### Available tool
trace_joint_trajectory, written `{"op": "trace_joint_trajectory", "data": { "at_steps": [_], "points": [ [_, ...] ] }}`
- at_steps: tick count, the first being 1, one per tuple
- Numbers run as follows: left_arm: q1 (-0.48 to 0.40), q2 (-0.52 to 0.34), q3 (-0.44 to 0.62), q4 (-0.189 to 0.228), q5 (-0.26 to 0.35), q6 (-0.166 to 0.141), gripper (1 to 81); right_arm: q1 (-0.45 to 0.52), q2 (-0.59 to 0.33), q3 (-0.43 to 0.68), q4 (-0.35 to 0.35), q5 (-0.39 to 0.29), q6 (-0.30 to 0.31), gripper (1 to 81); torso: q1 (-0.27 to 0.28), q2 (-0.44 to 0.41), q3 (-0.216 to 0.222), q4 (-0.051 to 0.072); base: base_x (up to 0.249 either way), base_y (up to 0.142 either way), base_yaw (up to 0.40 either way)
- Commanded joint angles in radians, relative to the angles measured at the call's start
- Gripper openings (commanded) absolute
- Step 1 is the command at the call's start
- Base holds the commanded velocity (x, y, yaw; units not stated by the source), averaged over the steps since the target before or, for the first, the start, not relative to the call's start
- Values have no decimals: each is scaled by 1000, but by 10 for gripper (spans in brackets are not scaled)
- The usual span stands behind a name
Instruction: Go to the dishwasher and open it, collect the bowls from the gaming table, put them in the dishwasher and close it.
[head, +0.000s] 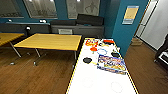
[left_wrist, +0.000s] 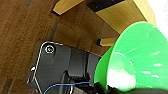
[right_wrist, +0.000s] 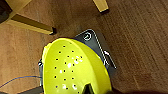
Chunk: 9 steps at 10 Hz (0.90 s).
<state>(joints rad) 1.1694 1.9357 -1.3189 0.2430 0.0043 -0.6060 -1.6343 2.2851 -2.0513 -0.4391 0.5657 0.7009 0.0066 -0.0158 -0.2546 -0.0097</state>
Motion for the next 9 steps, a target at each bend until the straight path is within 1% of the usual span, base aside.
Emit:
{"op": "trace_joint_trajectory", "data": {
  "at_steps": [1, 2, 3, 4, 5, 6, 7, 8, 9],
  "points": [
    [25, -53, -43, 38, -43, -5, 10, 7, -51, -12, -23, -26, 5, 10, 0, 0, 0, 0, 0, 0, 0],
    [80, -40, -43, 13, -44, 8, 10, 6, -37, -28, -23, -29, 5, 10, 0, 0, 0, 0, 0, 0, 0],
    [121, -26, -48, -22, -47, 20, 10, 4, -30, -39, -23, -32, 5, 10, 0, 0, 0, 0, 0, 0, 0],
    [157, 3, -62, -98, -50, 116, 10, 3, -20, -53, -27, -32, 6, 10, -1, 0, 0, 0, 0, 0, 0],
    [180, 34, -77, -228, -50, 253, 10, 3, -17, -55, -35, -32, 6, 10, -1, 0, 0, 0, 0, 0, 0],
    [198, 60, -95, -314, -50, 355, 10, 4, -16, -55, -39, -32, 9, 10, -1, 0, 1, 0, 0, 0, 0],
    [212, 85, -123, -373, -47, 420, 10, 4, -14, -55, -46, -33, 9, 10, -1, 0, 1, 0, 0, 0, 0],
    [224, 112, -161, -369, -41, 434, 10, 4, -8, -59, -47, -38, 11, 10, -1, 0, 1, 0, 0, 0, 0],
    [238, 143, -212, -337, -46, 440, 10, 4, 2, -71, -46, -38, 11, 10, -2, 0, 1, 0, 0, 0, 0]
  ]
}}
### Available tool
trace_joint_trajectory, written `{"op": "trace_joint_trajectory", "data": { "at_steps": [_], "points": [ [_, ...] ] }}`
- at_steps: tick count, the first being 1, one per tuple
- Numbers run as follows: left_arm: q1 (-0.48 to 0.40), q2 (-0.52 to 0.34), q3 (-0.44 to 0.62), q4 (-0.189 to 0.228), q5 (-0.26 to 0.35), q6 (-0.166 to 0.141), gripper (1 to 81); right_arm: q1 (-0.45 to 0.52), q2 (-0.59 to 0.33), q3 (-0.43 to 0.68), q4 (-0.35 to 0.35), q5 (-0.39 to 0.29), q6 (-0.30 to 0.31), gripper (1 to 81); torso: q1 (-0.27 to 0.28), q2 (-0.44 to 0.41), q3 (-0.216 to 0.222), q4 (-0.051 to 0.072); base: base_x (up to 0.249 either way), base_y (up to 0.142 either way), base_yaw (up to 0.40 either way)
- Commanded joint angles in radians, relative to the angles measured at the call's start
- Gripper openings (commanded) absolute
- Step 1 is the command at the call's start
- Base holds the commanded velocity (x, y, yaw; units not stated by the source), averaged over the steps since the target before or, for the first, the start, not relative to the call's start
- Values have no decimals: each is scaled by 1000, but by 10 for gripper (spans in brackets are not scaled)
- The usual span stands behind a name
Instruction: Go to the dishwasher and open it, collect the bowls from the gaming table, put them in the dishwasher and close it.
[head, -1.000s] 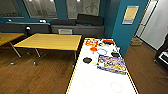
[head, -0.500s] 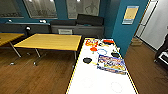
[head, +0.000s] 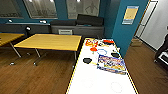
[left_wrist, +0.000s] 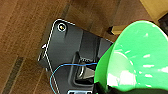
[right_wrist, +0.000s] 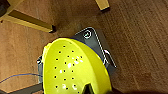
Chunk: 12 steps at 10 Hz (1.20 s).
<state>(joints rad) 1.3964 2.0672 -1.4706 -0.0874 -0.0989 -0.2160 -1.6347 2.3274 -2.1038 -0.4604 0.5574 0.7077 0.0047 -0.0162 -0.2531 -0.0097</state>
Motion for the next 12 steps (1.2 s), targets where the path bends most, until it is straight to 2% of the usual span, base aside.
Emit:
{"op": "trace_joint_trajectory", "data": {
  "at_steps": [1, 2, 3, 4, 7, 8, 10, 12],
  "points": [
    [23, 33, -101, 56, 47, 53, 10, 5, -26, -37, -23, -30, 4, 10, 0, 0, 0, 0, 0, 0, 0],
    [22, 54, -142, 84, 45, 53, 10, 5, -18, -50, -23, -30, 4, 10, 0, 0, 0, 0, 0, 0, 0],
    [11, 74, -178, 87, 13, 55, 10, 5, -15, -57, -23, -30, 4, 10, 0, 0, 0, 0, 0, 0, 0],
    [-7, 82, -211, 83, 13, 53, 10, 3, -17, -59, -23, -31, 4, 10, 0, 0, 0, 0, 0, 0, 0],
    [-15, 94, -215, 87, 13, 53, 10, 3, -6, -79, -24, -31, 13, 10, 0, 0, 0, 0, 0, 0, 0],
    [-21, 96, -211, 87, 10, 55, 10, 5, -1, -86, -26, -31, 13, 10, 0, 0, 58, 0, 0, 0, 0],
    [-64, 120, -208, 89, 19, 55, 10, 3, 0, -94, -27, -30, 13, 10, 0, 0, 92, 0, 0, 0, 0],
    [-102, 174, -235, 89, 92, 55, 10, 3, 2, -100, -27, -30, 13, 10, 0, 0, 140, 0, 0, 0, 0]
  ]
}}
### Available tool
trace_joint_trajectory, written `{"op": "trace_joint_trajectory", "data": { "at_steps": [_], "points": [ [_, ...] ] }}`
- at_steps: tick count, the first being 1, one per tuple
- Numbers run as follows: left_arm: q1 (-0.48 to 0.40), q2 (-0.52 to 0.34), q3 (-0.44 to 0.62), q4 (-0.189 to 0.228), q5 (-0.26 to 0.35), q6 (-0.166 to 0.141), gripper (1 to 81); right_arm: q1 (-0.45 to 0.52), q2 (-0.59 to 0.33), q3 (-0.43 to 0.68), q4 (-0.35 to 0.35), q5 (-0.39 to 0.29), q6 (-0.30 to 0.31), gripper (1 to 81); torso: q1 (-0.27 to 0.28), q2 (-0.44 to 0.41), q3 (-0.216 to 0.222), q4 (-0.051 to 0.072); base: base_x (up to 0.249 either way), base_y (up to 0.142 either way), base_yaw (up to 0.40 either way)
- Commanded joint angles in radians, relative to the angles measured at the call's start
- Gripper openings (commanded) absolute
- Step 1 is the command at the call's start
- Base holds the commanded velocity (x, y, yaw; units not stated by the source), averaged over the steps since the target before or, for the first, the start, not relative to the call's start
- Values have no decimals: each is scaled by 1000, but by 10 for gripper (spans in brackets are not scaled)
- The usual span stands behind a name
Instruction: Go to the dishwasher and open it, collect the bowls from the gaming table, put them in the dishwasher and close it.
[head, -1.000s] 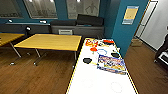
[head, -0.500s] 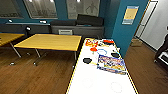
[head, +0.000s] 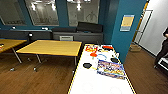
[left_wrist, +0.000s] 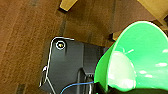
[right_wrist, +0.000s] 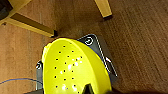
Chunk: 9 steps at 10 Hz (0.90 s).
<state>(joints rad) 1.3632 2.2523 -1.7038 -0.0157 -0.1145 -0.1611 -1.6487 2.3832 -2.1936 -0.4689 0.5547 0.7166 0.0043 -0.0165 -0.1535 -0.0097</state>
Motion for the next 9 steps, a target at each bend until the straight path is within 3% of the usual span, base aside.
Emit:
{"op": "trace_joint_trajectory", "data": {
  "at_steps": [1, 2, 4, 5, 7, 9],
  "points": [
    [-71, 17, -30, 19, 118, 0, 10, 17, -52, -14, -17, -25, 3, 10, 0, 0, 71, 0, 0, 0, 0],
    [-71, 38, -58, 19, 121, 0, 10, 17, -49, -21, -17, -24, 3, 10, 0, 0, 27, 0, 0, 0, 0],
    [-71, 83, -139, 17, 136, 0, 10, 22, -33, -44, -19, -30, 3, 10, -2, -2, 50, 0, 0, 0, 0],
    [-69, 125, -204, 17, 169, 0, 10, 23, -8, -82, -19, -35, 4, 10, -2, -2, 55, 0, 0, 0, 0],
    [-57, 205, -319, 20, 179, 3, 10, 17, 43, -179, -19, -39, 14, 10, -3, -2, 54, 0, 0, 0, 0],
    [-55, 244, -362, 20, 196, 17, 10, 13, 47, -187, -34, -33, 23, 10, -3, -2, 54, 0, 0, 0, 0]
  ]
}}
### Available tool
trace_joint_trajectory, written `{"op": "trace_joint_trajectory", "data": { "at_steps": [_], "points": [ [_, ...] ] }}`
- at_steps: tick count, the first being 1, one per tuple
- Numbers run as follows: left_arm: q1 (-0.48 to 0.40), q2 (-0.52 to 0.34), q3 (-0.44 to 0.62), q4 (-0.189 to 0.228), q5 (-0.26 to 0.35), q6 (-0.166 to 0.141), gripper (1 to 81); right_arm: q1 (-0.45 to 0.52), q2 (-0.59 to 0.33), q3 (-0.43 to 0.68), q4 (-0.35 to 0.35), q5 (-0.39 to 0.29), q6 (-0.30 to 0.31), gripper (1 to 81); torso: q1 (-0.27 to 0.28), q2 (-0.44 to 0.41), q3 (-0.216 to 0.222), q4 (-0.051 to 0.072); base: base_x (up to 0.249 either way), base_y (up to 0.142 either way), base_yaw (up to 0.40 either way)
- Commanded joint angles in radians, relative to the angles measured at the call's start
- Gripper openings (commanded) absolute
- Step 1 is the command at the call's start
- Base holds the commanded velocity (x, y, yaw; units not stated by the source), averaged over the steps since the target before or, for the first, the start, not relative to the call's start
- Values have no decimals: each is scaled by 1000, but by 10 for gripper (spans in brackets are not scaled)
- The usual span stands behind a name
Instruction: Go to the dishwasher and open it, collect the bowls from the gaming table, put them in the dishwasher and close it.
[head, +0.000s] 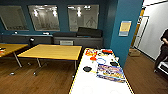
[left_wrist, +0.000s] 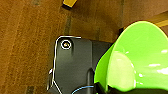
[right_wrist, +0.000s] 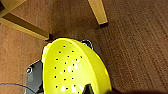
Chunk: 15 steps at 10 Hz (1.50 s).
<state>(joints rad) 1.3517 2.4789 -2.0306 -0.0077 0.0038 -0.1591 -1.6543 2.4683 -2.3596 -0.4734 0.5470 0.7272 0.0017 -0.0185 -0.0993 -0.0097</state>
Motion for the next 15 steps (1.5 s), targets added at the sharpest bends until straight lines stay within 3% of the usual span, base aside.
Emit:
{"op": "trace_joint_trajectory", "data": {
  "at_steps": [1, 5, 12, 15],
  "points": [
    [-44, 25, -36, 12, 79, 18, 10, 18, -36, -18, -33, -19, 12, 10, 0, 0, 0, 0, 0, 0, 0],
    [-44, 45, -48, 12, 80, 26, 10, 15, -21, -19, -42, -18, 12, 10, 0, 0, 0, 0, -20, 0, 0],
    [-21, 60, -82, 12, 77, 27, 10, 15, -18, -44, -50, -16, 12, 10, -2, -1, 0, 0, -122, 0, 0],
    [0, 81, -143, 12, 79, 27, 10, 12, -18, -52, -54, -16, 12, 10, -2, -1, 0, 0, -124, 0, 0]
  ]
}}
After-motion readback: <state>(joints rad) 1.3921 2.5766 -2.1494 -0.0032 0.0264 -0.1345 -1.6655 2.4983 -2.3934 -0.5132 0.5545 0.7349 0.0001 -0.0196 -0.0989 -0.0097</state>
